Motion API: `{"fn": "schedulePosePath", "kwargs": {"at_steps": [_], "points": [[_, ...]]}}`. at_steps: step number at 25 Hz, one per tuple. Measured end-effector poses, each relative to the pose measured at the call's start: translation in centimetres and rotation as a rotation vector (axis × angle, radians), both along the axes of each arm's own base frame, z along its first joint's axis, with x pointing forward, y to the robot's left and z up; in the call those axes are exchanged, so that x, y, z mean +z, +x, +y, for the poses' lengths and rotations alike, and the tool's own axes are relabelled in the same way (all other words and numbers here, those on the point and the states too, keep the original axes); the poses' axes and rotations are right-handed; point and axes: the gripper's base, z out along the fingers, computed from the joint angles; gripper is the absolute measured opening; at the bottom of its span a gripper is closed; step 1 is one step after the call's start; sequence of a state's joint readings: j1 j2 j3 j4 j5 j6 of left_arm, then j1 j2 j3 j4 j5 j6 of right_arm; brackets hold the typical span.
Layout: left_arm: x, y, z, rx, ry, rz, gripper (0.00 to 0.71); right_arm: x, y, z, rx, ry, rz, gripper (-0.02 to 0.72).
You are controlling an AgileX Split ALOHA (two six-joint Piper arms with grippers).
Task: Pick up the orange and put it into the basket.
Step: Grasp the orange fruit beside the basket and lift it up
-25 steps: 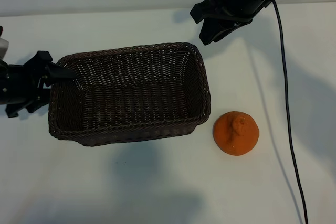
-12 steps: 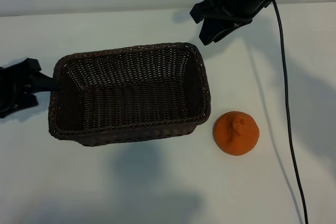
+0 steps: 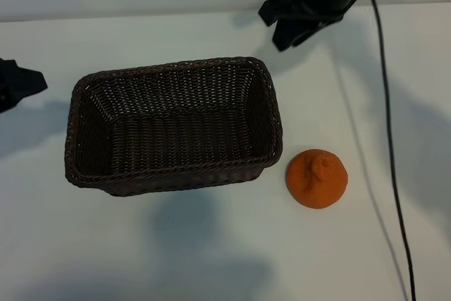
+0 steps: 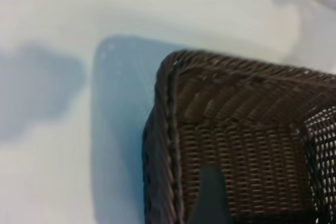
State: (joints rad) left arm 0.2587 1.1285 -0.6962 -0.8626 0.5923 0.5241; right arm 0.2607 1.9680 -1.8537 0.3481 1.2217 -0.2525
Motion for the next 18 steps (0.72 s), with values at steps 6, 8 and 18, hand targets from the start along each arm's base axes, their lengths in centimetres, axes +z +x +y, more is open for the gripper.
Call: {"fn": "schedulePosePath", "kwargs": {"at_steps": [6, 8, 18], "points": [[0.3, -0.2, 0.0, -0.011, 0.023, -0.019, 0.596, 3.6, -1.2, -1.2, -0.019, -0.071, -0.115, 0.506], [0.3, -0.1, 0.0, -0.006, 0.027, -0.023, 0.596, 5.4, -2.2, -1.5, -0.025, -0.066, -0.16, 0.587], [-0.9, 0.8, 0.3, -0.032, 0.055, 0.012, 0.596, 9.4, -7.7, -3.4, -0.028, -0.084, -0.248, 0.552]]}}
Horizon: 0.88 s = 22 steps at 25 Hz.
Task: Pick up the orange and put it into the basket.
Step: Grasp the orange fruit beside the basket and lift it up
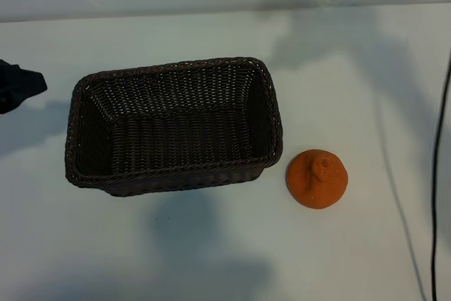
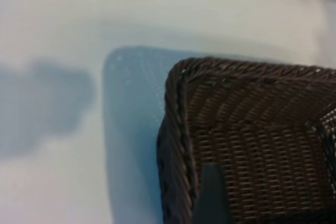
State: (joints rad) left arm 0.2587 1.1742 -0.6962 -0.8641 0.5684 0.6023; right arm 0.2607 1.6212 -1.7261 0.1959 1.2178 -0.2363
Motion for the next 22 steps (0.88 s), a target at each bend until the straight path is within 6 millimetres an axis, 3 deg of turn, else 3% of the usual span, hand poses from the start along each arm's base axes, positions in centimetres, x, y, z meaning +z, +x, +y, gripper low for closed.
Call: {"fn": "schedulePosePath", "kwargs": {"at_steps": [5, 11, 16, 22], "points": [[-0.9, 0.9, -0.1, -0.019, -0.032, 0.005, 0.596, -5.5, -1.4, -0.9, 0.002, -0.11, 0.171, 0.552], [0.5, 1.7, -0.2, -0.046, -0.048, -0.059, 0.596, -10.8, -3.1, -1.2, 0.034, -0.149, 0.342, 0.552], [1.6, 2.1, -0.2, -0.059, -0.046, -0.091, 0.596, -13.0, -3.6, -0.9, 0.104, -0.121, 0.338, 0.552], [1.5, 2.2, -0.2, -0.066, -0.052, -0.084, 0.596, -14.8, -3.9, -0.3, 0.161, -0.053, 0.302, 0.552]]}}
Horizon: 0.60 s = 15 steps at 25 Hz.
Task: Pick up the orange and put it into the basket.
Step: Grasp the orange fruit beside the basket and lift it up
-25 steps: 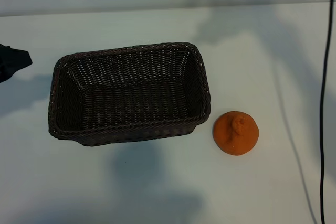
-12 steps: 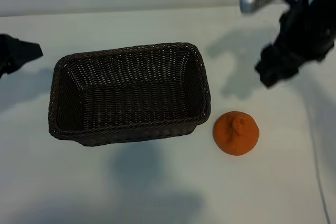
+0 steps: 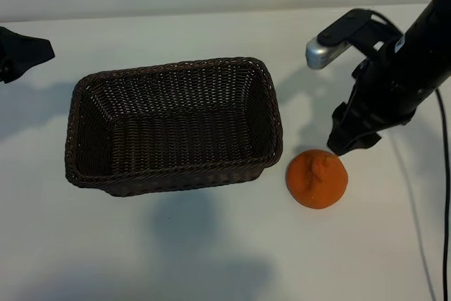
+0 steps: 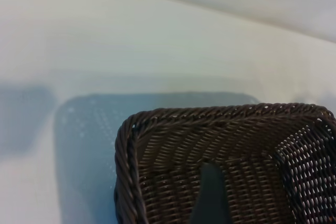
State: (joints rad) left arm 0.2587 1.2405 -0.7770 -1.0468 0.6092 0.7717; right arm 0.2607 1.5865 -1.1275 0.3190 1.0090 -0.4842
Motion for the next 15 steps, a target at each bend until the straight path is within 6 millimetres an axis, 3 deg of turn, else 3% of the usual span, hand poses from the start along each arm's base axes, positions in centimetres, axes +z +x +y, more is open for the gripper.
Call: {"fn": "schedulePosePath", "kwargs": {"at_steps": [8, 15], "points": [[-1.0, 0.7, 0.1, -0.006, -0.028, 0.044, 0.596, -1.6, 0.0, 0.0, -0.022, 0.015, -0.061, 0.552], [-1.1, 0.7, -0.1, -0.024, -0.038, 0.05, 0.596, -3.0, -0.2, 2.1, 0.044, 0.0, -0.051, 0.552]]}}
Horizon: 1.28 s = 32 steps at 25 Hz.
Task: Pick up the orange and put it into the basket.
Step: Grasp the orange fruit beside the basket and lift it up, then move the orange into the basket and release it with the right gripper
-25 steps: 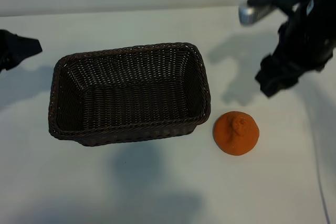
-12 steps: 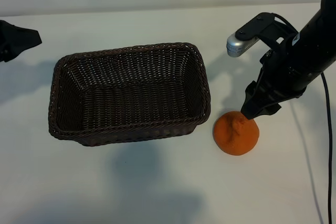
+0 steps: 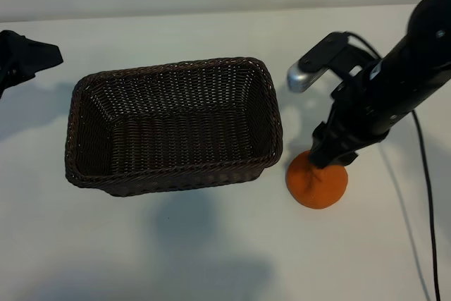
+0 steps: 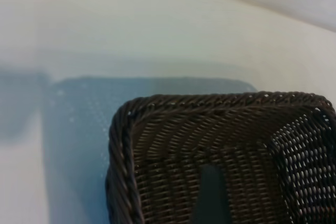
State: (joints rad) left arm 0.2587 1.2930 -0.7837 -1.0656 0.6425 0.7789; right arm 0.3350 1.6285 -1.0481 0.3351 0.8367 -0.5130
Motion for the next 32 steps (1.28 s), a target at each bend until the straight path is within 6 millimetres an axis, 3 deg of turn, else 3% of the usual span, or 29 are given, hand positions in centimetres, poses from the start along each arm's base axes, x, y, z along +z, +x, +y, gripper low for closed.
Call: {"fn": "schedulePosePath", "kwargs": {"at_steps": [17, 20, 26, 32], "points": [[0.0, -0.1, -0.2, -0.029, 0.003, 0.0, 0.592, -5.3, 1.7, 0.7, 0.008, -0.094, 0.052, 0.545], [0.0, -0.1, -0.2, -0.029, 0.003, 0.0, 0.592, -5.9, 2.0, 0.7, -0.014, -0.112, 0.053, 0.47], [0.0, -0.1, -0.2, -0.03, 0.002, 0.0, 0.592, -6.2, 2.1, 0.3, -0.053, -0.145, 0.055, 0.11], [0.0, -0.1, -0.2, -0.03, 0.002, 0.0, 0.591, -6.2, 2.1, 0.2, -0.071, -0.155, 0.066, 0.09]]}}
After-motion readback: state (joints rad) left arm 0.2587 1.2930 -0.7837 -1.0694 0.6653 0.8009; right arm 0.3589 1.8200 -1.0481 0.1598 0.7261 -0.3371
